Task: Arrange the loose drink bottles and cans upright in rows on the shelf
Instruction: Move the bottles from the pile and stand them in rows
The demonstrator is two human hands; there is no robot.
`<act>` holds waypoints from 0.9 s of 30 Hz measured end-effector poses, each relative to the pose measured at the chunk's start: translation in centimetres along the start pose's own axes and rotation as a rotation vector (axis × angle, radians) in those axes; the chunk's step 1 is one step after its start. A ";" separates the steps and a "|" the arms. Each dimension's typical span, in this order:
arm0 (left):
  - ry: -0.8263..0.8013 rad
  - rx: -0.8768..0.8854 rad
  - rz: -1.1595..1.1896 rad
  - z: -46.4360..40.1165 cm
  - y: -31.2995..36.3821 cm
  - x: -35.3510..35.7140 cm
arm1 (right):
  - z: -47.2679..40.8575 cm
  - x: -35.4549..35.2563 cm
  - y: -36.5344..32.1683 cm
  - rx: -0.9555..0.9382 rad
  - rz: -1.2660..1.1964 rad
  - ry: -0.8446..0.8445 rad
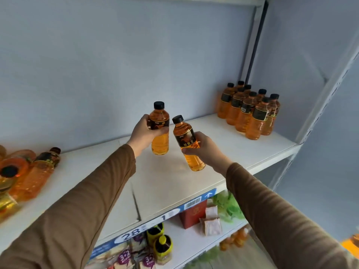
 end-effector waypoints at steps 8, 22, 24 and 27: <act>-0.023 -0.085 0.102 -2.2 1.5 8.8 | -2.7 -7.2 5.8 0.057 -0.152 0.005; -0.002 -0.112 0.111 -10.5 2.2 15.7 | -12.1 -13.4 9.9 0.029 -0.151 0.039; 0.013 -0.119 0.104 -11.7 2.5 16.8 | -13.8 -14.3 10.5 0.020 -0.172 0.040; 0.042 -0.119 0.085 -13.6 2.8 18.5 | -16.6 -15.6 11.6 -0.005 -0.229 0.044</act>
Point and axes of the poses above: each hand's wrist, its own z-axis away from the middle knuckle, its own x-axis out of the palm, y = z × x, the point moved 6 cm from there along -z, towards the middle knuckle, and after that the axes turned 4 degrees about -y, right-handed, at the moved point
